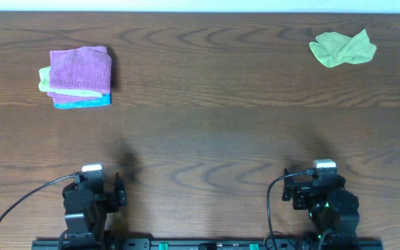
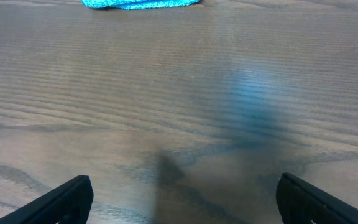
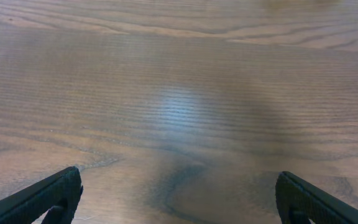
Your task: Fold the cloth
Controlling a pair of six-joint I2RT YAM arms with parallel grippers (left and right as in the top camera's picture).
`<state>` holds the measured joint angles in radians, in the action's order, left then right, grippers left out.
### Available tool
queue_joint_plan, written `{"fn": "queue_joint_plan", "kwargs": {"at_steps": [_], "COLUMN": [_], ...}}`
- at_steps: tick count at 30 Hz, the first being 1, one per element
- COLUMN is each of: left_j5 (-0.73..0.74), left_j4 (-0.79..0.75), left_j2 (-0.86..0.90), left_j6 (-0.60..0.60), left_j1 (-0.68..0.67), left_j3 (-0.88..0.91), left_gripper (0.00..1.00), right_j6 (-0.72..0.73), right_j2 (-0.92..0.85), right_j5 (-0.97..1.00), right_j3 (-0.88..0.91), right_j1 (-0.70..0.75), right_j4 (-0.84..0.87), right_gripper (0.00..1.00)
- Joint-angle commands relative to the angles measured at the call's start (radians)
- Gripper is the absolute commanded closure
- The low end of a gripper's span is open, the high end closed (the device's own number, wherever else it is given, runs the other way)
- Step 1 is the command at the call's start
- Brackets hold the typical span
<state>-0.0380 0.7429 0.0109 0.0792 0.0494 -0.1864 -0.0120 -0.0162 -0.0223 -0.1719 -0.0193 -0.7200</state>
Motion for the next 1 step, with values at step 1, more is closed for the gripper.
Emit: {"fn": "queue_joint_plan", "kwargs": {"at_steps": [1], "left_j5": [-0.017], "left_j4": [0.008], "left_j2": [-0.007], "left_j6": [0.007], "left_j1": [-0.004], "left_j3": [0.023], "left_gripper": [0.05], "right_j6": [-0.012], "right_j2": [0.011], "right_j5": [0.007], "right_j3": [0.013], "right_j1": [-0.008], "right_j4": [-0.005], "right_gripper": [0.01]}}
